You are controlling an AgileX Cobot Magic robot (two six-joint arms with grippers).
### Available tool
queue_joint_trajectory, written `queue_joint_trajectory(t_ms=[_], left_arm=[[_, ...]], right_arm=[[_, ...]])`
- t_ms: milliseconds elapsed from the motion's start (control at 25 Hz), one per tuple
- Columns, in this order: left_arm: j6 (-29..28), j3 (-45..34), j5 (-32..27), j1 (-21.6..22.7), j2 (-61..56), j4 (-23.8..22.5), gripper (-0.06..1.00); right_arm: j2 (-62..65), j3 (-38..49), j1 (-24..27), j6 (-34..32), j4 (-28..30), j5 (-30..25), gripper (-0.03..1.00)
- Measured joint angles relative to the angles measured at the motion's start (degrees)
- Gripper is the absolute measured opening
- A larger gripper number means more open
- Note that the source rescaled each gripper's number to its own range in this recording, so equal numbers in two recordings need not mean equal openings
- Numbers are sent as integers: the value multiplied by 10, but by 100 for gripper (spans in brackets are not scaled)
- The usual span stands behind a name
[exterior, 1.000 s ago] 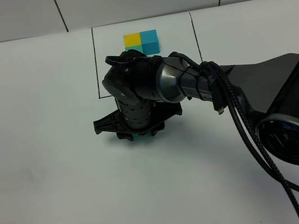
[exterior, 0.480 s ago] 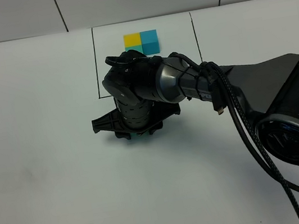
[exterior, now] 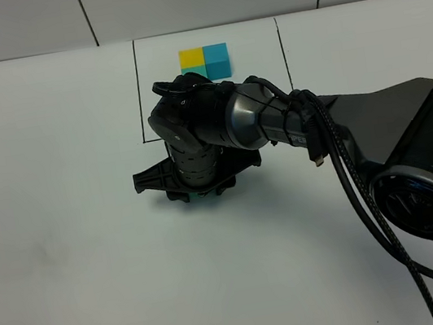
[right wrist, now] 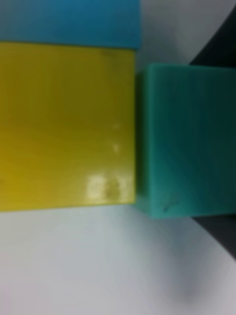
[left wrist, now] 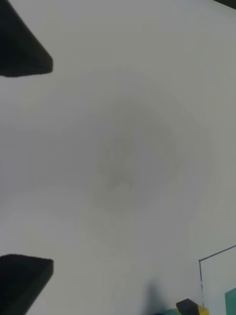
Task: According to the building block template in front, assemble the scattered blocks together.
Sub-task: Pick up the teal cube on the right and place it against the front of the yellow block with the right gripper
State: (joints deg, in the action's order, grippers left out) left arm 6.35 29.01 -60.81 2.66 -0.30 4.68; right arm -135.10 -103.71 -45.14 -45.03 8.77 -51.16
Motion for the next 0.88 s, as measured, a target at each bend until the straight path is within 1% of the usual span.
queue_joint_trajectory(t_ms=[240, 480, 880], left_arm=[[0, 0, 0, 0, 0, 0, 67], [0, 0, 0, 0, 0, 0, 67], [0, 0, 0, 0, 0, 0, 67]], right_arm=[[0, -2, 0, -23, 0, 1, 22], [-1, -2, 0, -26, 0, 1, 22], [-1, -2, 0, -1, 0, 0, 22]])
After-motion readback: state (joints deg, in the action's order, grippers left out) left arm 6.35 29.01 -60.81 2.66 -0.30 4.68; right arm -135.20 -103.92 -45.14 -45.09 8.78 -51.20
